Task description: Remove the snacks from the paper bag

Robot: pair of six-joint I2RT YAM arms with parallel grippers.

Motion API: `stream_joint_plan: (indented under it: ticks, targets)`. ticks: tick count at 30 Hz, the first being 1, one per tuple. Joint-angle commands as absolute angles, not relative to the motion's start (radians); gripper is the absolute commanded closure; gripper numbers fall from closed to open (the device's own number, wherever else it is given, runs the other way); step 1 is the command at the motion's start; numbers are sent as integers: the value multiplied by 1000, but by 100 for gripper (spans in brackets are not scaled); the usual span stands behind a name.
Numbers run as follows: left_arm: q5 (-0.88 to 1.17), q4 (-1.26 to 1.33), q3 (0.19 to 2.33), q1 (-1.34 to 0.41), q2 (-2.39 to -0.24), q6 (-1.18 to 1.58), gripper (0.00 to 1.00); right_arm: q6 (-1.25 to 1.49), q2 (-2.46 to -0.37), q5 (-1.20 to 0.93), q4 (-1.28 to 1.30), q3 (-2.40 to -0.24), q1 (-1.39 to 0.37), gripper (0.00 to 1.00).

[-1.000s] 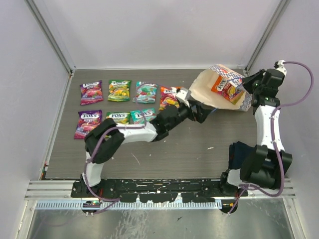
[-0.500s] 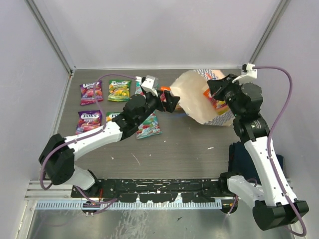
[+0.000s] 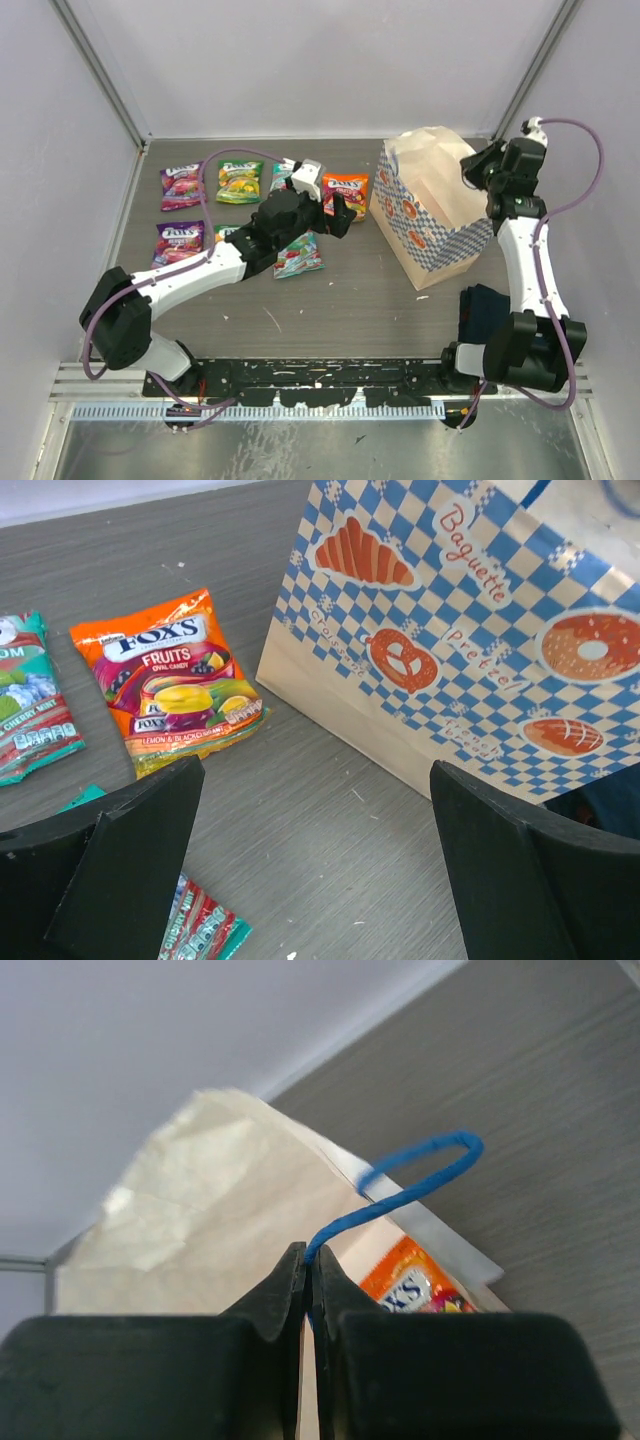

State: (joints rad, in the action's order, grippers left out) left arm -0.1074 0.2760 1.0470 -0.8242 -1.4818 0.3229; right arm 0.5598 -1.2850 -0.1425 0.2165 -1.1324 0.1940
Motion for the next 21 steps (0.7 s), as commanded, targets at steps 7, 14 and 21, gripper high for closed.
stream_joint_plan:
  ticks: [7,14,21]
  targets:
    - [-110,119,1189,-754,-1456,260,2,546,-1632,-175,303,-1865,212,99]
    - [-34,42,1229,-667,-1446,288,2,506,-2039,-293,664,-2737,237,99]
    - [17,35,1199,-656,-1451,315,2,421,-1641,-370,405,-1882,114,99]
